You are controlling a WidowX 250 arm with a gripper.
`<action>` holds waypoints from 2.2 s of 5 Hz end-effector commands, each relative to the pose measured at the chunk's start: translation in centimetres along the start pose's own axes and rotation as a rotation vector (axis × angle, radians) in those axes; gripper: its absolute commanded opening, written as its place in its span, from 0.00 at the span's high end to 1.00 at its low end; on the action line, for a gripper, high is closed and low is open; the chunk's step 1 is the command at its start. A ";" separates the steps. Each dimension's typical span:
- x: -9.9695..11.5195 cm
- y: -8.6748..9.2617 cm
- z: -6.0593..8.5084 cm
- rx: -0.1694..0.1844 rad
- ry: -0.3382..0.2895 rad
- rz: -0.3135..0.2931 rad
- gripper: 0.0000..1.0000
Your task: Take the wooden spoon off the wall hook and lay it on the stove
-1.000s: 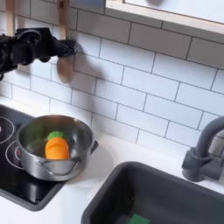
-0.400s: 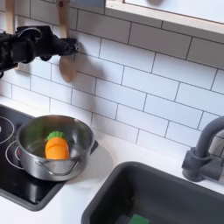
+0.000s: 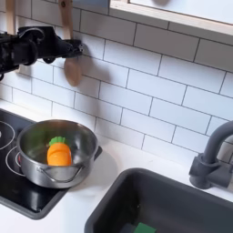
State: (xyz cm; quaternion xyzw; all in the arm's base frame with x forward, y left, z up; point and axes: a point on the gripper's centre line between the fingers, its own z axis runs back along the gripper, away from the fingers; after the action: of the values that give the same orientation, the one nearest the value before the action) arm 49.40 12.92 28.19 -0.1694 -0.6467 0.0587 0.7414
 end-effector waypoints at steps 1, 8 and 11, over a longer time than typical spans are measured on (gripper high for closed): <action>0.9 -0.3 -0.3 -0.013 -0.019 -0.001 1.00; 3.6 0.8 1.9 0.032 -0.044 0.028 0.00; 3.8 0.5 2.5 0.021 -0.050 0.029 0.00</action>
State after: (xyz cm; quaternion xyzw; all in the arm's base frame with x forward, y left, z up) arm 47.74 15.17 31.81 -0.1668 -0.6623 0.0801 0.7260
